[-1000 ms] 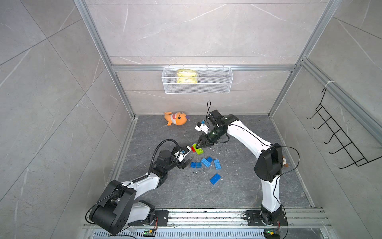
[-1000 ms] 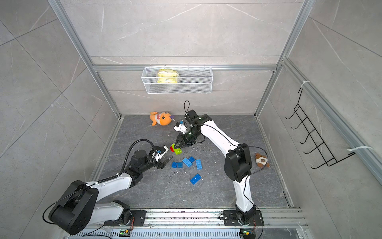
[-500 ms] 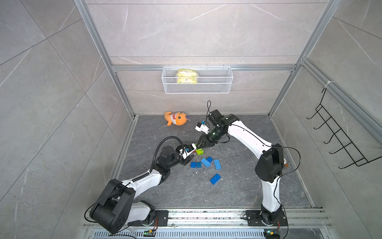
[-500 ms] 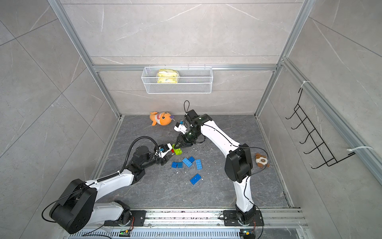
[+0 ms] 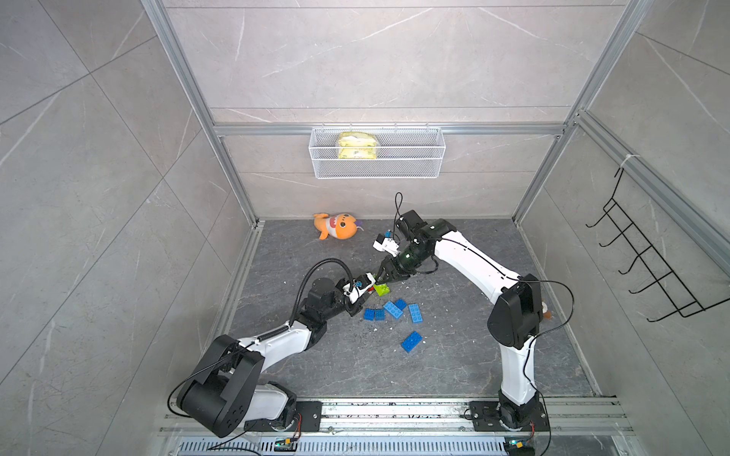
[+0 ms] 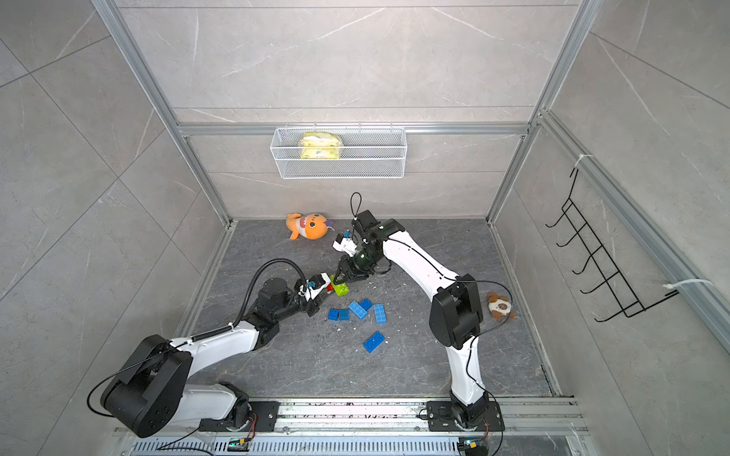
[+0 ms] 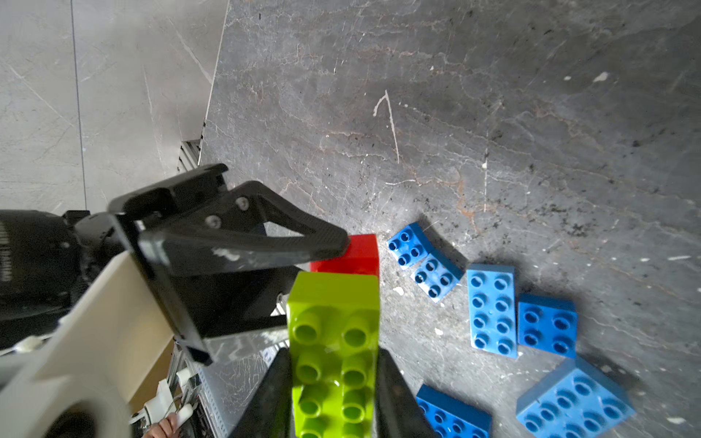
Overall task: Assemble a heart with lego
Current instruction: Place the lego brick at the center of the board.
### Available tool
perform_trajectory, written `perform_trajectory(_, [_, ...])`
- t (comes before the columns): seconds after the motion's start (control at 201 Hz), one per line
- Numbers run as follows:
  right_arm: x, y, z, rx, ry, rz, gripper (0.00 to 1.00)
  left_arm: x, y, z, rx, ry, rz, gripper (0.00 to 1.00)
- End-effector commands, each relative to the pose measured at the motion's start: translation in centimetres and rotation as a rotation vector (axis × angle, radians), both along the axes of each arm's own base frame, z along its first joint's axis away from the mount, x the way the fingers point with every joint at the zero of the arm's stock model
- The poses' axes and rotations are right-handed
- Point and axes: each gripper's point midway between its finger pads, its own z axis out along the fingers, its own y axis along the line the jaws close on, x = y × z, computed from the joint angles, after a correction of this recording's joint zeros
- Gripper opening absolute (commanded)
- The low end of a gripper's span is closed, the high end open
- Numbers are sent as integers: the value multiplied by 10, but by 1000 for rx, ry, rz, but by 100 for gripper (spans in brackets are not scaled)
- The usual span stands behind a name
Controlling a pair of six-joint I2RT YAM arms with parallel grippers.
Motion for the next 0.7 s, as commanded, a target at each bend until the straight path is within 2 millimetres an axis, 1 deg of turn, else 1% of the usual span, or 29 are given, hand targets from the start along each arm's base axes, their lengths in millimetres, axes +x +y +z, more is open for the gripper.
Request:
perform_trajectory(0.0, [2, -2, 18, 18, -55, -30, 17, 2, 17, -24, -62, 117, 143, 15])
perform_trajectory(0.07, [1, -2, 16, 15, -50, -31, 17, -2, 28, -38, -120, 222, 230, 15])
perform_trajectory(0.169, [1, -2, 13, 15, -44, -31, 17, -8, 48, -47, -255, 305, 373, 16])
perform_trajectory(0.249, [2, -1, 13, 22, -43, -32, 17, -14, 62, -56, -292, 311, 466, 18])
perform_trajectory(0.314, [2, 2, 14, 34, -42, -31, 17, -15, 74, -64, -308, 300, 546, 25])
perform_trajectory(0.359, [2, 3, 14, 40, -39, -30, 17, -15, 79, -68, -330, 308, 581, 27])
perform_trajectory(0.419, [2, 4, 14, 40, -39, -29, 17, -13, 79, -76, -338, 325, 594, 29])
perform_trajectory(0.553, [0, 2, 16, 38, -44, -27, 17, -10, 64, -93, -319, 349, 563, 36])
perform_trajectory(0.698, [-3, -6, 12, 0, -49, -26, 18, -16, 54, -112, -312, 372, 548, 49])
